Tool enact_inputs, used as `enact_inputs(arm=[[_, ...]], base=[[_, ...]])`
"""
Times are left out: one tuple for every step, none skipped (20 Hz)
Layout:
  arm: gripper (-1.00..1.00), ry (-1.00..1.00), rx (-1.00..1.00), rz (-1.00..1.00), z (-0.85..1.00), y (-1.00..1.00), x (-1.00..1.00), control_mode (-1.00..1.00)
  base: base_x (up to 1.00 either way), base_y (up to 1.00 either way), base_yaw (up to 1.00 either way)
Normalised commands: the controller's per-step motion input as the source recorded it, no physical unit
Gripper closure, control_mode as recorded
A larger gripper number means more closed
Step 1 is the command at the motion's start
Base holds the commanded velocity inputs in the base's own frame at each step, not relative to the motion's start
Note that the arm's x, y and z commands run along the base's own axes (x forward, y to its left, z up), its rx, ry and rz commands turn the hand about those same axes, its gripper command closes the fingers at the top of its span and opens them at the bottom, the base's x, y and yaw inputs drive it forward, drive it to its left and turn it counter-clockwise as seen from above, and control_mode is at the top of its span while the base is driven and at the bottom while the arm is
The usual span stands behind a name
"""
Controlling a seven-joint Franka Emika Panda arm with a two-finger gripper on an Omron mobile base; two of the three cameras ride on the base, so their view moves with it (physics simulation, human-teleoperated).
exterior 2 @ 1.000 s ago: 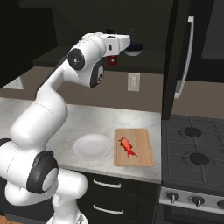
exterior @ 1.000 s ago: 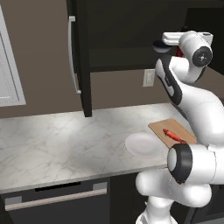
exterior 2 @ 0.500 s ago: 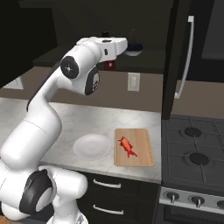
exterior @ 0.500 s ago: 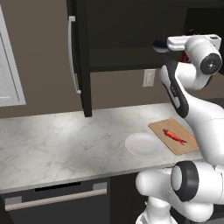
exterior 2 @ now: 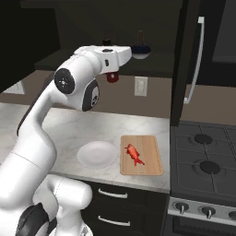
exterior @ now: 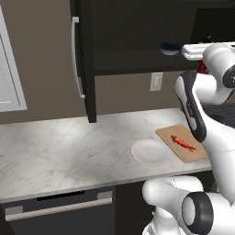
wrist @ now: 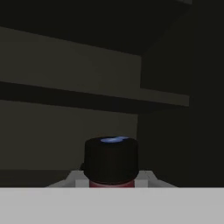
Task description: Pick the fish from the plate and place it on the cutting board. Then pick the condiment bottle from the cabinet and place it next to the cutting board.
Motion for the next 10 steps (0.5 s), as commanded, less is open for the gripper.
enact_inputs(arm=[[1.0,0.06,0.0,0.0,-0.18,0.0,-0.57,-1.0],[1.0,0.06,0.0,0.0,-0.2,0.0,-0.58,-1.0],[1.0,0.06,0.0,0.0,-0.22,0.0,-0.57,-1.0],[1.0,0.06,0.0,0.0,-0.23,0.0,-0.56,-1.0],[1.0,0.06,0.0,0.0,-0.23,0.0,-0.57,-1.0],[1.0,0.06,0.0,0.01,-0.24,0.0,-0.57,-1.0],[1.0,0.06,0.0,0.01,-0.24,0.0,-0.58,-1.0],[1.0,0.06,0.0,0.01,-0.25,0.0,-0.58,-1.0],[1.0,0.07,0.0,0.02,-0.27,0.0,-0.56,-1.0],[1.0,0.07,0.0,0.03,-0.28,0.0,-0.56,-1.0]], base=[[0.0,0.0,0.0],[0.0,0.0,0.0],[0.0,0.0,0.0],[0.0,0.0,0.0],[0.0,0.0,0.0],[0.0,0.0,0.0],[0.0,0.0,0.0],[0.0,0.0,0.0],[0.0,0.0,0.0],[0.0,0.0,0.0]])
